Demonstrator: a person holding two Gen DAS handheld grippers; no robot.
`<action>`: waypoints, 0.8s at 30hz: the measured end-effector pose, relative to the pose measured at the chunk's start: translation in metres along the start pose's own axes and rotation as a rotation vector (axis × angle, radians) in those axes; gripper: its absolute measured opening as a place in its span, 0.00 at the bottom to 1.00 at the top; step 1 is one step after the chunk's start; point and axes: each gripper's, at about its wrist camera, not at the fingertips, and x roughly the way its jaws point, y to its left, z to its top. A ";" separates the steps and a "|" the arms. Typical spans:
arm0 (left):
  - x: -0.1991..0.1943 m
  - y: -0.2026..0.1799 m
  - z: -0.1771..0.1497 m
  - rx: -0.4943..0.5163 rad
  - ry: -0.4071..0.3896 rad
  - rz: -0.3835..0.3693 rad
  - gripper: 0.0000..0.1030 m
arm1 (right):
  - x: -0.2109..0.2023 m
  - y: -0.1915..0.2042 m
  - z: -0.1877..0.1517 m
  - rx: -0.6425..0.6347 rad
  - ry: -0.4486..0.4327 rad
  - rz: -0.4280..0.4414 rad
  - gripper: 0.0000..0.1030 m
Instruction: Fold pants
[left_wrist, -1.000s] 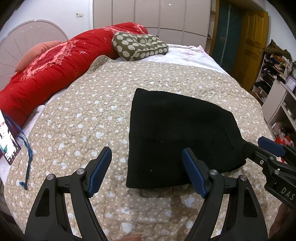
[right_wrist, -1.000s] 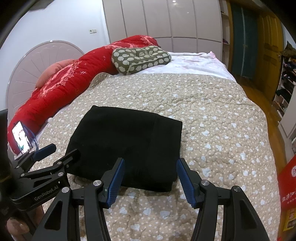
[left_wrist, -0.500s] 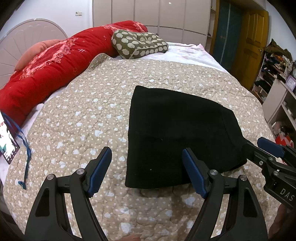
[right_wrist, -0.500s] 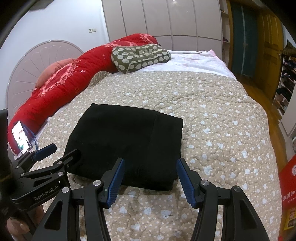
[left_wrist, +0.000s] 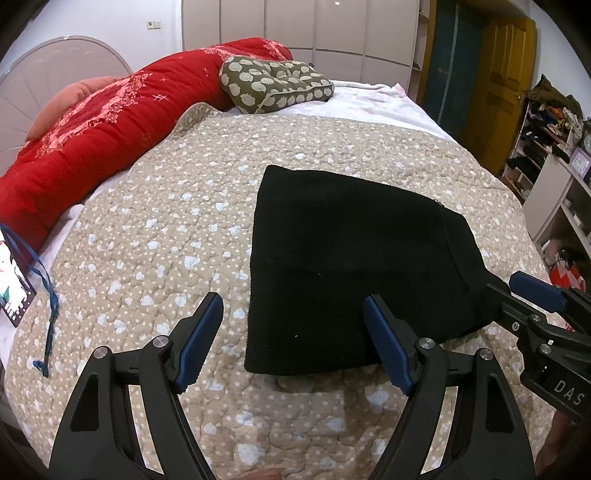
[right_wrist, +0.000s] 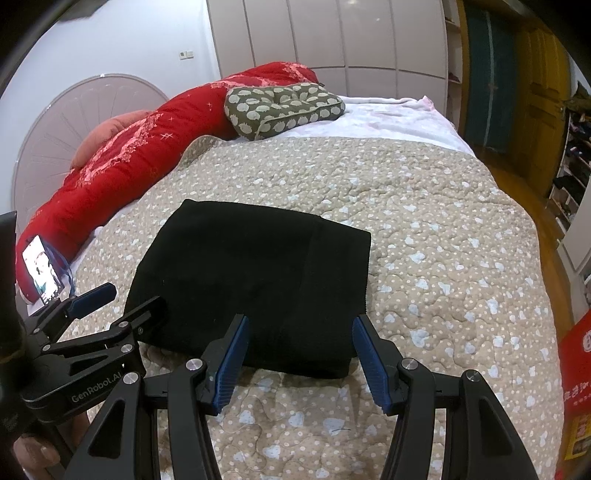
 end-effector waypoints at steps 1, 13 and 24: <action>0.000 0.000 0.000 -0.001 0.002 -0.001 0.77 | 0.000 0.000 0.000 -0.001 0.000 0.001 0.54; 0.003 0.002 0.000 -0.012 0.013 -0.010 0.77 | 0.000 -0.004 -0.001 0.011 0.004 0.003 0.54; 0.000 0.014 0.002 -0.053 -0.011 -0.058 0.77 | -0.002 -0.027 -0.007 0.025 -0.004 -0.056 0.54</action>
